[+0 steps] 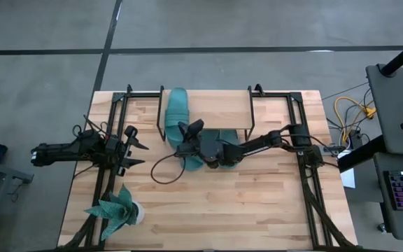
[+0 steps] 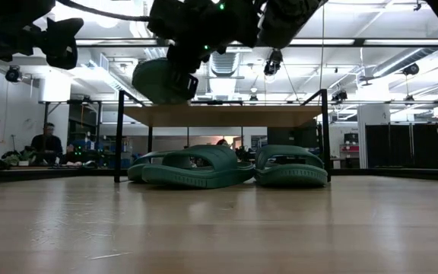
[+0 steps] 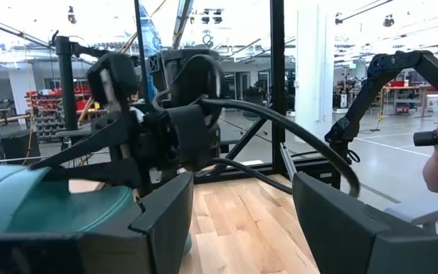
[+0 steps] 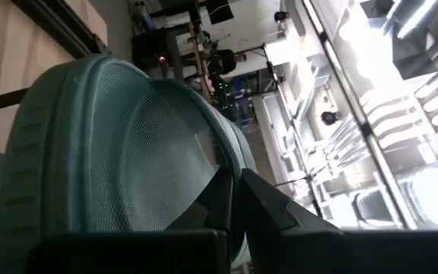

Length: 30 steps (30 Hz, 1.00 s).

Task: Pick and place slides into the shelf
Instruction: Put the blue slipper on the shelf

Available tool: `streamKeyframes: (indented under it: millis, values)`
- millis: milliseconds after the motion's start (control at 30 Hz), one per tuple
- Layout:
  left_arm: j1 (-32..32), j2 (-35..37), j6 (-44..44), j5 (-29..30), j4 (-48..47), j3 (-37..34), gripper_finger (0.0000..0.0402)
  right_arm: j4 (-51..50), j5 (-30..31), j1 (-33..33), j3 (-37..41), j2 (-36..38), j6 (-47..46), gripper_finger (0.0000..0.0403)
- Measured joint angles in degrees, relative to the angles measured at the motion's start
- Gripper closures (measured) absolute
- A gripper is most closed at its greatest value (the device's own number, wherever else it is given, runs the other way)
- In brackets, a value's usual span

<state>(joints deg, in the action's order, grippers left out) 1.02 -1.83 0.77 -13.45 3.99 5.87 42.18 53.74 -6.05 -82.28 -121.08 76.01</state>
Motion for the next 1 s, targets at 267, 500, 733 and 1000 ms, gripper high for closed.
streamKeyframes:
  millis: [267,500,733,1000]
  values:
    - [0.0,-0.1,0.2,0.0,0.0,0.0,0.0191,0.0,0.5,-2.3,-0.7,0.0,-0.7,0.0392]
    - [0.0,0.0,0.2,0.0,0.0,0.0,0.0191,0.1,4.8,-3.8,-0.8,0.0,-1.1,0.0392]
    - [0.0,0.0,1.1,0.0,0.0,0.0,0.0191,0.2,5.4,-5.9,-0.8,0.0,-2.8,0.0392]
    - [0.0,0.0,1.1,0.2,0.0,0.0,0.0191,0.0,5.2,-4.7,-3.8,0.0,-3.7,0.0392]
